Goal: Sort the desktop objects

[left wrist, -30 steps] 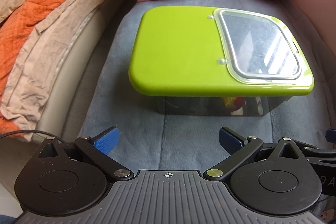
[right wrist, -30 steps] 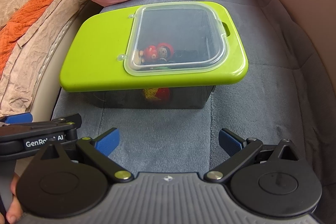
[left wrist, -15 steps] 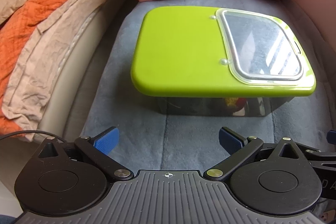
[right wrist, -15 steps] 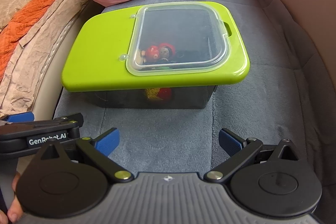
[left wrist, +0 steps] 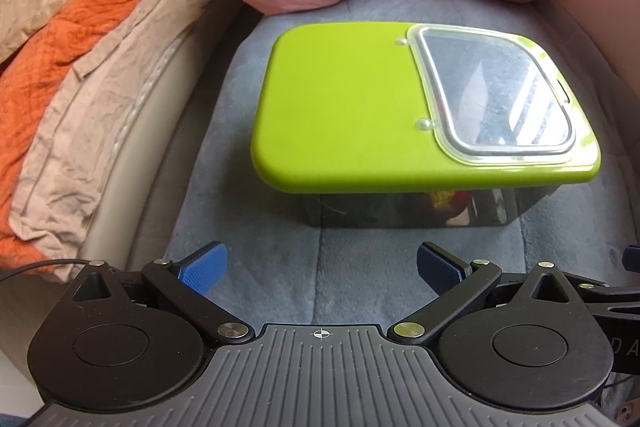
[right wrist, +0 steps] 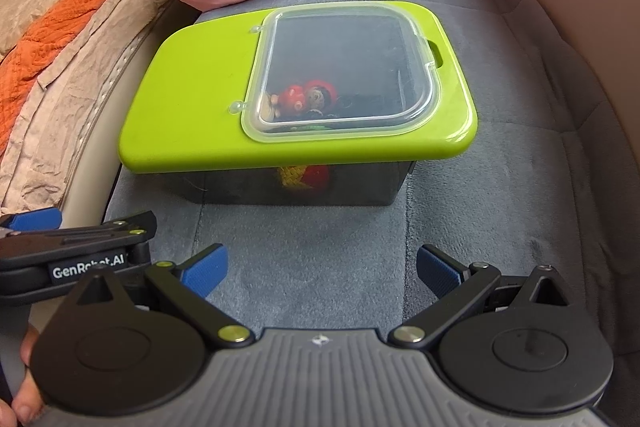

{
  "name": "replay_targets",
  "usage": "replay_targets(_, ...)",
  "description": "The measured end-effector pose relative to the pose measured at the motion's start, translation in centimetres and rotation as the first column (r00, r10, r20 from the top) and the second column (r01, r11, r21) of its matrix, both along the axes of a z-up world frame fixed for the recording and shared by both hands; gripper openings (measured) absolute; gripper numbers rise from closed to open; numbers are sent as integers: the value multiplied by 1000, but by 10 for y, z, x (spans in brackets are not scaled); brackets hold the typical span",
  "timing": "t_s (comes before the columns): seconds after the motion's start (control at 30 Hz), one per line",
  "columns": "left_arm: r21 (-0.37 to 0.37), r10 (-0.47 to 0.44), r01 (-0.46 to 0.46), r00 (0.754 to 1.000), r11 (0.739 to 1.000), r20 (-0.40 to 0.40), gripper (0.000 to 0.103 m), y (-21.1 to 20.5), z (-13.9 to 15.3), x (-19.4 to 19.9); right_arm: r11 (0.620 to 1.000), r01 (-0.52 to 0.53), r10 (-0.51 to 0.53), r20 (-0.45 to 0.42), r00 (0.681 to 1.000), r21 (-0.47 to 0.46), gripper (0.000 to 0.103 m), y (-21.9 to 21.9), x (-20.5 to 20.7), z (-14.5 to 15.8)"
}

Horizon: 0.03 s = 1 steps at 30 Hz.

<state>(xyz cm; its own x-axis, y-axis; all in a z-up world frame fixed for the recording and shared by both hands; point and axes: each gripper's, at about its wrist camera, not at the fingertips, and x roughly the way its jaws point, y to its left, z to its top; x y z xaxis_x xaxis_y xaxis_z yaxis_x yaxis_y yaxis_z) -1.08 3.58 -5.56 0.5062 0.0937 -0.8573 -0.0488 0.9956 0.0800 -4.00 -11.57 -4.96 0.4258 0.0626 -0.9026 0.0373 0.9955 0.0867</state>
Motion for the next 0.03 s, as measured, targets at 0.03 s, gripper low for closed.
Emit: replay_targets(0.03,0,-1,1,1000,1000,1,103,0,0,0,1000,0,0,0,1000,1,101,0,0,0)
